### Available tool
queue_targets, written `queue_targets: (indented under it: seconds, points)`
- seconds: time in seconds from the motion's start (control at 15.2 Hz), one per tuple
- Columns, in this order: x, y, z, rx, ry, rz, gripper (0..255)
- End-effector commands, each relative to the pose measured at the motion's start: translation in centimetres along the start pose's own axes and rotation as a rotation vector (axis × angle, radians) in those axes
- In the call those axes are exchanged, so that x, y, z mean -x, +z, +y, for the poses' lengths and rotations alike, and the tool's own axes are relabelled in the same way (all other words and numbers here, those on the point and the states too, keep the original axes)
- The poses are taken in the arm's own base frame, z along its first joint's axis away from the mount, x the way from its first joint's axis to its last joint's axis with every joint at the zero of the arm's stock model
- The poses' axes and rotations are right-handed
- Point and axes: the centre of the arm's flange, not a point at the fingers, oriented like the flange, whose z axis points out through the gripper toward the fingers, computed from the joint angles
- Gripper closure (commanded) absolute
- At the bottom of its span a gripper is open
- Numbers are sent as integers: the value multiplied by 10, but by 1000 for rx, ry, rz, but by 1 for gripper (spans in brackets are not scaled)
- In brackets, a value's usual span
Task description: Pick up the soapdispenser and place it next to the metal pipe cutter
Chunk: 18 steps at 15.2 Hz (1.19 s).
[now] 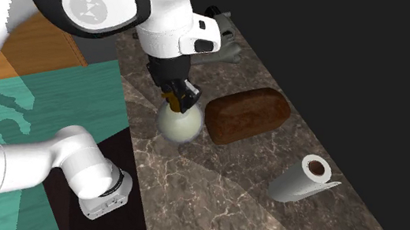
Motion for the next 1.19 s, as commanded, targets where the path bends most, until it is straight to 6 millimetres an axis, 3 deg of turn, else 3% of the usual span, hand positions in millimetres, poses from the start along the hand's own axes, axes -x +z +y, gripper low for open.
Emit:
queue_targets:
  seconds: [0.0,1.12]
  points:
    - [0,-11,0,0,0,0,255]
    - [-2,-101,2,0,0,0,255]
